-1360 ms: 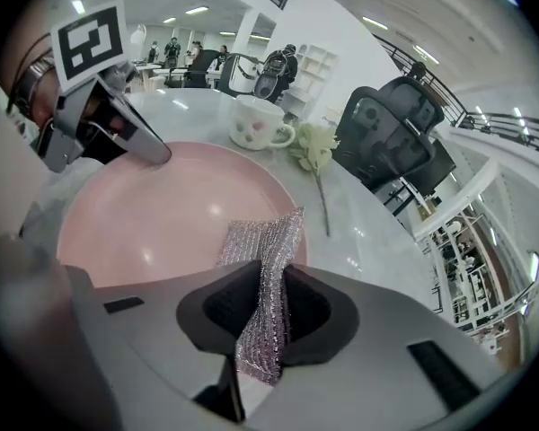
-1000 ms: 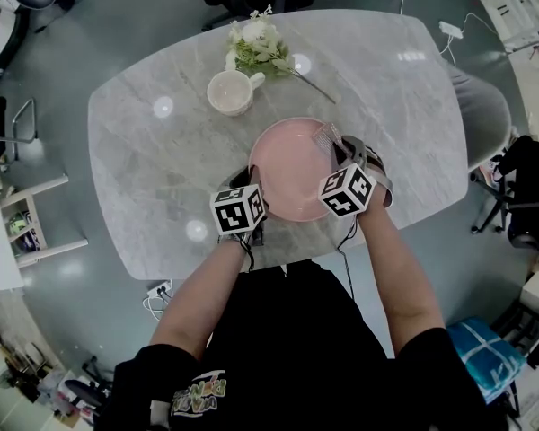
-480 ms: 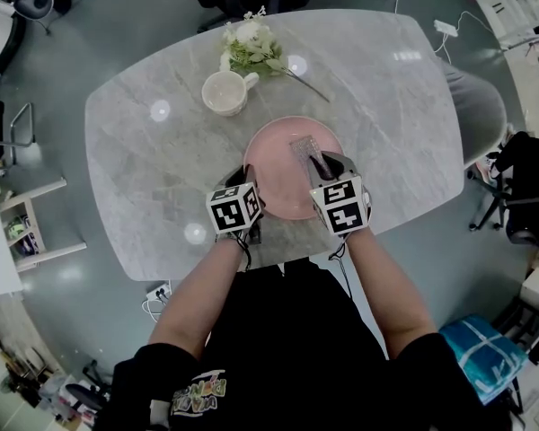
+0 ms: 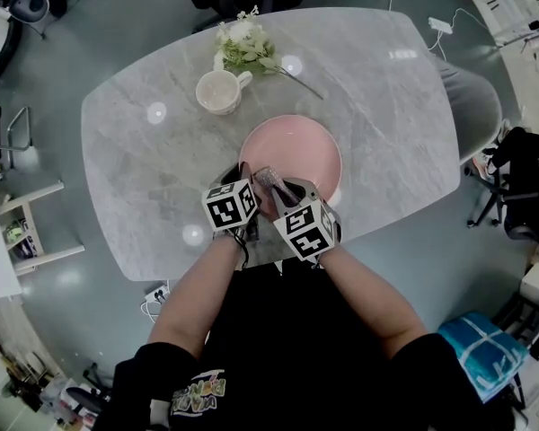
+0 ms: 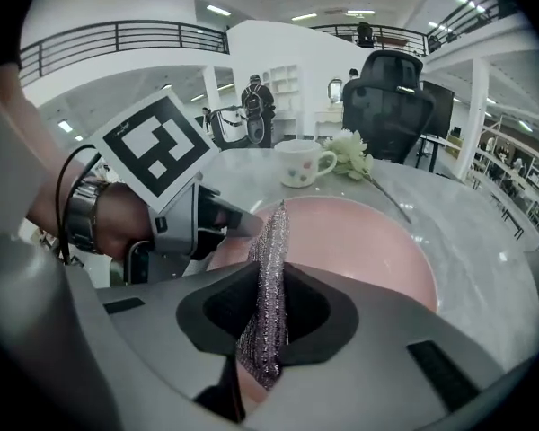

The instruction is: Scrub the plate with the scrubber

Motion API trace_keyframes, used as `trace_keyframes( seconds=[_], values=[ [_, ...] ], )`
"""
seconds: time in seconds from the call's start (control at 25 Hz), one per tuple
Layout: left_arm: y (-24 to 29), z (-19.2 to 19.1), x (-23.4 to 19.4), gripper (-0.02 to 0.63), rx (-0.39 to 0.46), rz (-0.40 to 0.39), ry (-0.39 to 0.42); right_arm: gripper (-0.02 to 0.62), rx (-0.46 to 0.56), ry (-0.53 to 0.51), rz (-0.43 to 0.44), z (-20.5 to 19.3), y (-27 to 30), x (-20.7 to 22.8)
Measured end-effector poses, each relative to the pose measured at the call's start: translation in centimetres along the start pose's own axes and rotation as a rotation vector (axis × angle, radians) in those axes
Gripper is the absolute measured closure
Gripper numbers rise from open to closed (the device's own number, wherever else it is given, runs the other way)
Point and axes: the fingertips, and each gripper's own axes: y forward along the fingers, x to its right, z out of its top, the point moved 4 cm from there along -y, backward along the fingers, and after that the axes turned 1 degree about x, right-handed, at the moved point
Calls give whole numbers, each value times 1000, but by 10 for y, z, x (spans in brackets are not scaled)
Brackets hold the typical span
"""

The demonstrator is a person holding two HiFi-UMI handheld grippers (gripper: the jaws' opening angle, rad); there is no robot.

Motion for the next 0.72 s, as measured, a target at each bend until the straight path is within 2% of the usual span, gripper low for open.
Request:
trace_keyframes(
  seconds=[0.52, 0.72],
  values=[
    [1, 1, 1, 574, 2, -3, 6, 520, -105, -256, -161, -37, -24, 58],
    [1, 1, 2, 574, -1, -3, 15, 518, -127, -322, -217, -42, -28, 79]
  ],
)
